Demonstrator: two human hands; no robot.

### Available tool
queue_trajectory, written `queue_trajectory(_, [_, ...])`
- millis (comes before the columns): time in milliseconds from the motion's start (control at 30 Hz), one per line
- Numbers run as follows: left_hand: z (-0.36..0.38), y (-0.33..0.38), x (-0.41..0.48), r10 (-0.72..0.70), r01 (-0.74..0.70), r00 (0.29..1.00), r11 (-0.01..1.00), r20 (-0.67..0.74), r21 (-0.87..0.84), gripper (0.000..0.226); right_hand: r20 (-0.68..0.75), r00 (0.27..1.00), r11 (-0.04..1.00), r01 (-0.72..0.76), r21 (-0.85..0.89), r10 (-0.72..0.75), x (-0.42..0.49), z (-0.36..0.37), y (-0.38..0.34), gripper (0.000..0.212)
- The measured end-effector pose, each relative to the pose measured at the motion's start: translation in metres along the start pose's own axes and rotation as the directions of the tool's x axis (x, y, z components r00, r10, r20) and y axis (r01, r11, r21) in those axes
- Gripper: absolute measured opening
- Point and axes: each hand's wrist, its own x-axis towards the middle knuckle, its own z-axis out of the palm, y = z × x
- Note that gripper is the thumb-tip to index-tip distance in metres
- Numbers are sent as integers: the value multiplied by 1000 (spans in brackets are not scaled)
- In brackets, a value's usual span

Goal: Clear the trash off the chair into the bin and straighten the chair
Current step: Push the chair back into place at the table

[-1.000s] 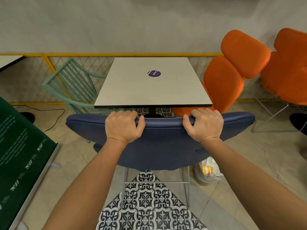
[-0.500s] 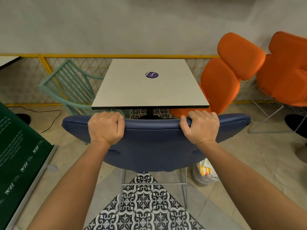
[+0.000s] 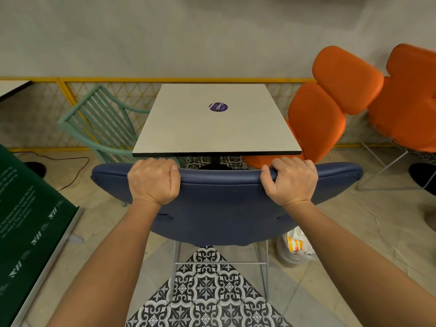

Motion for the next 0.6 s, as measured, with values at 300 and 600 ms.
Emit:
queue_trajectory(300, [-9, 10, -6, -76, 76, 997, 997, 25, 10, 39, 29, 1000, 1000, 9, 24, -9, -3, -7, -1, 51])
queue_trajectory(600, [-14, 21, -2, -188, 186, 977, 982, 100, 27, 42, 10, 997, 996, 71, 55, -72, 0, -6, 5, 51])
